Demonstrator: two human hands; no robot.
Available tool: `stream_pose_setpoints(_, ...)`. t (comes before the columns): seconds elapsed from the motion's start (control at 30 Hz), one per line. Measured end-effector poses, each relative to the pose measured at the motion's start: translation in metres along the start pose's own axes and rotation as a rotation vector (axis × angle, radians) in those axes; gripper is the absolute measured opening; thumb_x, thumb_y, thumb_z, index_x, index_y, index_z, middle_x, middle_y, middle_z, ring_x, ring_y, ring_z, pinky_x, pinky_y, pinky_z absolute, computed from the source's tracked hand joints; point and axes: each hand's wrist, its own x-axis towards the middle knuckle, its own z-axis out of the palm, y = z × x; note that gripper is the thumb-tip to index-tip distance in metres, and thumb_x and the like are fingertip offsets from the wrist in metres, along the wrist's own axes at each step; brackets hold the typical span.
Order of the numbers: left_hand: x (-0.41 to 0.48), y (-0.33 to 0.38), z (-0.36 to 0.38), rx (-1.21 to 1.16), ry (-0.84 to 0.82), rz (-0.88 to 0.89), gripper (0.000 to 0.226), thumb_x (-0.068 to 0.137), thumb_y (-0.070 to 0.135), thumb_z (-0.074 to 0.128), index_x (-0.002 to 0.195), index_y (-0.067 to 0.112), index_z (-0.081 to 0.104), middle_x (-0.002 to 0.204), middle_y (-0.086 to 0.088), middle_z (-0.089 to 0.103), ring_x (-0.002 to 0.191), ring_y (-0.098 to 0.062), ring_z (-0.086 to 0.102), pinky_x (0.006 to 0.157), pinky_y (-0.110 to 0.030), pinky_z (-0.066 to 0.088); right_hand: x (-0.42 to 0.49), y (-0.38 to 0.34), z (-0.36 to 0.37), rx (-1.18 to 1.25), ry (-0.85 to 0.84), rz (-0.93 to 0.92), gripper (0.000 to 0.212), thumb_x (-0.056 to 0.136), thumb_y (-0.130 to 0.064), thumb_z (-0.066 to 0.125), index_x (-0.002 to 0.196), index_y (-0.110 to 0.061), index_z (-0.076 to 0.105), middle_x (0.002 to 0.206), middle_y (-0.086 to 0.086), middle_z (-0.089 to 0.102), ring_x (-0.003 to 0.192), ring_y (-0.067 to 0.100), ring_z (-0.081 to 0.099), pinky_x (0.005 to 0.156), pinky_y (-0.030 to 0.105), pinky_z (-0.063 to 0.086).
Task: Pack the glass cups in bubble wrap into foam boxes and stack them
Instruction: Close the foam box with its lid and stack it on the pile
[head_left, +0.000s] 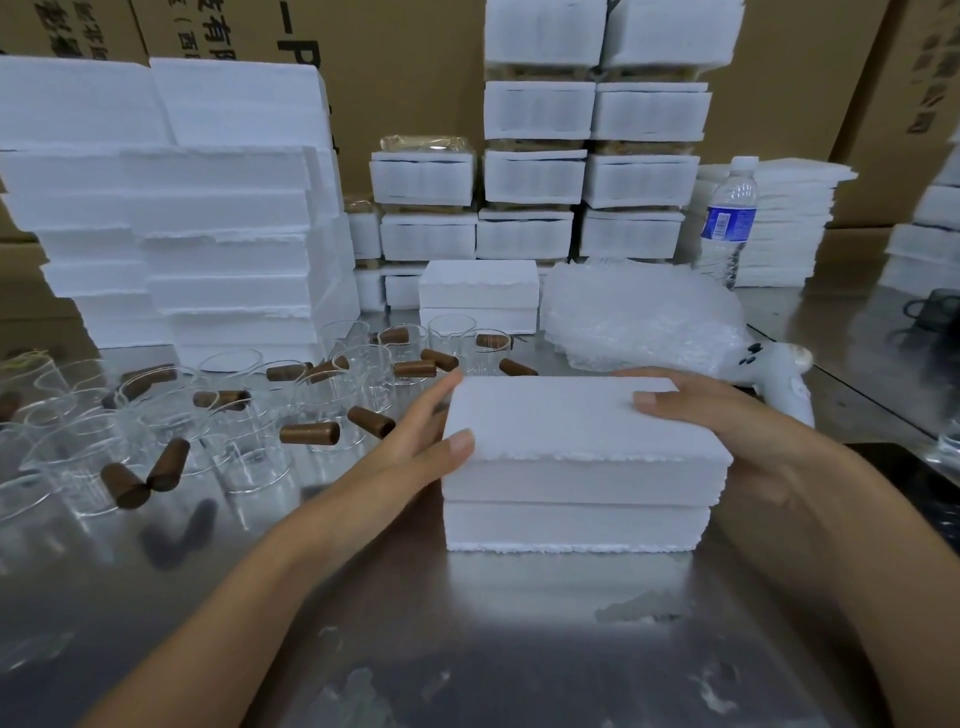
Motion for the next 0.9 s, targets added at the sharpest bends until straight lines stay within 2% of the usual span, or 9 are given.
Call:
stream_pose_setpoints(0.13, 0.005, -0.001, 0.001, -0.017, 0.051, 0.03, 0.078, 0.071, 0.054, 0.063, 0.142, 0.047, 0.031, 0.146, 0.029, 0.036, 0.137, 0.001, 0.033, 0.116, -0.038, 0.028, -0.001, 0.0, 0.001, -0.003, -0.022, 0.004, 0.036, 0.071, -0.021, 0.07, 0.106, -0.012, 0.071, 0.107, 0.013, 0.07, 0.099, 0.028, 0.067, 0.085, 0.036, 0.05)
stream_pose_setpoints(0.2, 0.006, -0.005, 0.0, 0.017, 0.032, 0.047, 0.073, 0.079, 0.047, 0.058, 0.144, 0.041, 0.028, 0.134, 0.04, 0.043, 0.128, 0.013, 0.038, 0.108, -0.019, 0.036, 0.0, -0.001, -0.003, -0.058, -0.007, 0.015, 0.041, 0.067, -0.025, 0.074, 0.107, -0.014, 0.07, 0.108, 0.011, 0.07, 0.101, 0.027, 0.067, 0.093, 0.039, 0.048)
stream_pose_setpoints(0.27, 0.006, -0.007, -0.001, 0.094, 0.02, 0.063, 0.069, 0.083, 0.04, 0.052, 0.146, 0.036, 0.024, 0.118, 0.052, 0.045, 0.113, 0.029, 0.038, 0.086, 0.002, 0.036, 0.001, -0.004, -0.007, -0.156, 0.015, 0.032, 0.051, 0.061, -0.032, 0.077, 0.109, -0.017, 0.069, 0.109, 0.006, 0.071, 0.103, 0.025, 0.066, 0.101, 0.044, 0.043)
stream_pose_setpoints(0.33, 0.008, -0.008, -0.002, 0.128, 0.027, 0.063, 0.068, 0.083, 0.038, 0.051, 0.145, 0.034, 0.023, 0.112, 0.056, 0.045, 0.107, 0.033, 0.038, 0.078, 0.006, 0.035, 0.001, -0.006, -0.008, -0.237, 0.018, 0.046, 0.058, 0.058, -0.038, 0.078, 0.111, -0.019, 0.067, 0.11, 0.003, 0.071, 0.106, 0.023, 0.065, 0.105, 0.045, 0.04)
stream_pose_setpoints(0.47, 0.01, -0.009, -0.002, 0.147, 0.042, 0.069, 0.071, 0.081, 0.039, 0.054, 0.145, 0.034, 0.023, 0.109, 0.057, 0.044, 0.106, 0.034, 0.038, 0.077, 0.004, 0.037, 0.001, -0.005, -0.008, -0.225, 0.022, 0.055, 0.061, 0.057, -0.039, 0.08, 0.113, -0.019, 0.067, 0.112, 0.004, 0.07, 0.11, 0.024, 0.063, 0.106, 0.046, 0.038)
stream_pose_setpoints(0.7, 0.004, -0.005, 0.001, 0.206, -0.019, 0.078, 0.109, 0.056, 0.083, 0.063, 0.144, 0.048, 0.009, 0.118, 0.064, 0.026, 0.113, 0.038, 0.022, 0.082, 0.007, 0.032, -0.012, 0.006, 0.008, 0.031, 0.121, -0.061, 0.028, 0.082, -0.031, 0.068, 0.104, -0.015, 0.07, 0.107, 0.01, 0.07, 0.1, 0.026, 0.066, 0.091, 0.039, 0.045)
stream_pose_setpoints(0.77, 0.002, -0.008, 0.0, 0.231, -0.048, 0.043, 0.117, 0.05, 0.078, 0.072, 0.142, 0.055, 0.004, 0.127, 0.059, 0.022, 0.123, 0.029, 0.023, 0.097, -0.003, 0.033, -0.017, 0.009, 0.011, 0.122, 0.205, -0.134, 0.012, 0.083, -0.032, 0.066, 0.09, -0.026, 0.074, 0.093, 0.003, 0.073, 0.095, 0.022, 0.068, 0.09, 0.04, 0.044)
stream_pose_setpoints(0.83, 0.002, -0.012, -0.002, 0.258, -0.053, 0.019, 0.118, 0.051, 0.06, 0.084, 0.136, 0.065, 0.001, 0.135, 0.05, 0.023, 0.132, 0.014, 0.028, 0.111, -0.025, 0.032, -0.024, 0.015, 0.008, 0.141, 0.221, -0.204, 0.007, 0.079, -0.036, 0.067, 0.077, -0.035, 0.074, 0.088, -0.004, 0.073, 0.095, 0.018, 0.068, 0.092, 0.041, 0.042)
stream_pose_setpoints(0.9, 0.001, -0.013, -0.002, 0.284, -0.042, 0.01, 0.116, 0.054, 0.05, 0.086, 0.132, 0.069, 0.001, 0.141, 0.04, 0.027, 0.135, 0.004, 0.031, 0.115, -0.036, 0.03, -0.031, 0.025, 0.005, 0.142, 0.151, -0.131, 0.03, 0.068, -0.042, 0.076, 0.094, -0.027, 0.073, 0.104, 0.002, 0.072, 0.106, 0.026, 0.065, 0.1, 0.045, 0.041)
